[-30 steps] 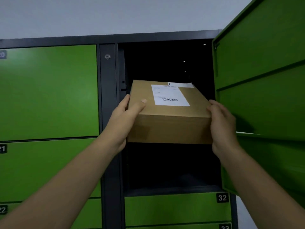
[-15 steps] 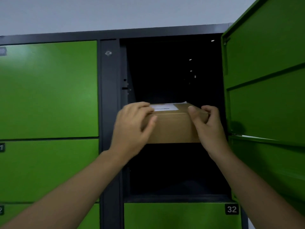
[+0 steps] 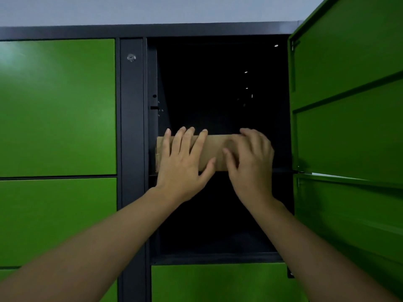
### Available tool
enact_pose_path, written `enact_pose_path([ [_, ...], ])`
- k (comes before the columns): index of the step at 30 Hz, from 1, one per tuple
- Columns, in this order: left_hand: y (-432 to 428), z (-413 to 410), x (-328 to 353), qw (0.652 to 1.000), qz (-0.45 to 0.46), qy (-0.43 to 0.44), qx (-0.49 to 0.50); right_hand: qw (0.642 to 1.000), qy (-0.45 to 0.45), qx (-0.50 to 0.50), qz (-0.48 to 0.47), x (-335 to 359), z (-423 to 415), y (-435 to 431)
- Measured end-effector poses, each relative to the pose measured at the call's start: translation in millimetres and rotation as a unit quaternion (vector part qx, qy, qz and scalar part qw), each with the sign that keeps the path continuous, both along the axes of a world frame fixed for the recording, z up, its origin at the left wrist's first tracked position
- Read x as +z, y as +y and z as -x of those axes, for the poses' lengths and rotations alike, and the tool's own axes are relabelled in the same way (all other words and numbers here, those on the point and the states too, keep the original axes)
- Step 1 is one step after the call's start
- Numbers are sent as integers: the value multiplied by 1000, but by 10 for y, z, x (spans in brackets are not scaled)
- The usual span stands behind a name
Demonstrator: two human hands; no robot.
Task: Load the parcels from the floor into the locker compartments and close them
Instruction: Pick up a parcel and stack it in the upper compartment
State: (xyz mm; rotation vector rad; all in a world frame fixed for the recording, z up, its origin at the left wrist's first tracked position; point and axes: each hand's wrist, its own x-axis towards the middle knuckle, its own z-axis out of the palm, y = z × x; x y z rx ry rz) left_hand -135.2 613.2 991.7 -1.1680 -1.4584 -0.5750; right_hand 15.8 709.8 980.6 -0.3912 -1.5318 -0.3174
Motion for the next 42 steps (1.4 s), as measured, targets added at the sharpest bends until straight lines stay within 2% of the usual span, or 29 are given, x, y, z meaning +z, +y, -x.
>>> enact_pose_path([
  [2, 91, 93, 10, 999, 26, -20, 28, 996, -90, -25, -2, -51, 61, 88],
  [6, 256, 188, 88, 982, 137, -109, 71, 959, -229, 34, 165, 140, 105, 174],
  [8, 307, 184, 244, 956, 218, -182, 78, 928, -299, 47, 215, 306, 130, 233],
  [11, 394, 175, 525, 909, 308, -262, 99, 888, -394, 18, 236, 441, 197, 374],
  [15, 543, 179, 704, 878, 356, -291, 135, 888, -410, -26, 204, 558, 264, 548],
  [17, 610, 189, 751, 870, 368, -295, 147, 878, -429, -44, 209, 678, 276, 665],
  [22, 800, 308, 848, 857, 383, -306, 158, 824, -508, -63, 241, 996, 376, 1005],
  [27, 981, 498, 887, 841, 420, -308, 151, 737, -613, -127, 257, 1078, 545, 1356],
  [29, 1042, 599, 898, 833, 432, -306, 160, 718, -631, -143, 256, 1069, 611, 1488],
  [35, 1311, 701, 922, 824, 443, -284, 209, 726, -623, -139, 258, 980, 786, 1848],
  [39, 1550, 804, 871, 827, 436, -227, 274, 703, -642, -156, 263, 954, 897, 2092],
  [42, 1566, 800, 935, 826, 435, -227, 279, 711, -636, -137, 267, 1001, 866, 2090],
])
